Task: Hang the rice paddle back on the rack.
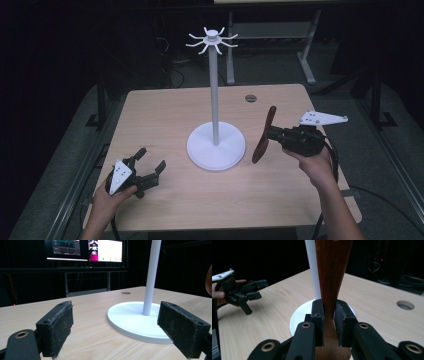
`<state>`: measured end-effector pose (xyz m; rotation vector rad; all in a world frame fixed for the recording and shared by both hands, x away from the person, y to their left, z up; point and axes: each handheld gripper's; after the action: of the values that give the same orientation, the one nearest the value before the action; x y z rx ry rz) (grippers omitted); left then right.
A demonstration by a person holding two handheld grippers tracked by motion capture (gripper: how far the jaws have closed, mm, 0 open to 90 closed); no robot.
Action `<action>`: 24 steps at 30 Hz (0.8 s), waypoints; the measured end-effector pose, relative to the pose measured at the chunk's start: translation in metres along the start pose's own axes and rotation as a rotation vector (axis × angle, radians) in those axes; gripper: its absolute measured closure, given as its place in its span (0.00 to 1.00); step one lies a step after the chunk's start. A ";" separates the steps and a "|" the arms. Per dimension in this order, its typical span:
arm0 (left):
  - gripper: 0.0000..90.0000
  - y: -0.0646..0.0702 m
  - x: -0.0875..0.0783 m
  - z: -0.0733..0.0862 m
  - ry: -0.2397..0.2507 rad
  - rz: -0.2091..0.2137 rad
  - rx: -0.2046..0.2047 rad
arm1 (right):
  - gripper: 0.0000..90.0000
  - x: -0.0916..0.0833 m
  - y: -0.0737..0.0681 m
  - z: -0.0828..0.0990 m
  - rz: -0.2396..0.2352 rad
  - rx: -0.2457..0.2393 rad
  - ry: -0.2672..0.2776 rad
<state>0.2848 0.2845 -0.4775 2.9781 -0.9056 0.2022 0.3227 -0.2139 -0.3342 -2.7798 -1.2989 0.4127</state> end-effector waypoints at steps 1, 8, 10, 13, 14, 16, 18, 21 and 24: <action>0.14 0.000 0.000 0.000 0.000 0.000 0.000 | 0.86 0.001 0.000 -0.004 -0.001 -0.007 0.006; 0.14 0.000 0.000 0.000 0.002 0.001 0.000 | 0.86 0.007 -0.001 -0.026 -0.015 -0.030 0.030; 0.14 0.000 0.000 0.000 0.001 0.000 0.000 | 0.86 0.008 -0.001 -0.031 -0.021 -0.034 0.039; 0.14 0.000 0.000 0.000 0.001 0.000 0.000 | 0.86 0.010 -0.002 -0.039 -0.028 -0.037 0.050; 0.14 0.000 0.000 0.000 0.001 0.000 0.000 | 0.86 0.011 -0.001 -0.041 -0.032 -0.037 0.054; 0.14 0.000 0.000 0.000 0.001 0.000 0.000 | 0.86 0.013 -0.001 -0.046 -0.040 -0.038 0.063; 0.14 0.000 0.000 0.000 0.001 0.000 -0.001 | 0.86 0.015 -0.001 -0.051 -0.044 -0.040 0.067; 0.14 0.000 0.000 0.000 0.000 0.000 0.000 | 0.86 0.017 -0.001 -0.058 -0.051 -0.043 0.071; 0.14 0.000 0.000 0.000 0.001 -0.001 -0.002 | 0.86 0.019 -0.001 -0.065 -0.056 -0.050 0.075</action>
<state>0.2849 0.2845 -0.4776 2.9767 -0.9044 0.2023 0.3500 -0.1941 -0.2760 -2.7620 -1.3845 0.2734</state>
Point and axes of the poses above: each handheld gripper's, and its own axes: x roughly forward along the jaws, z roughly out of its underside, y roughly to its right, and after that the axes turned 8 degrees about y, right-handed
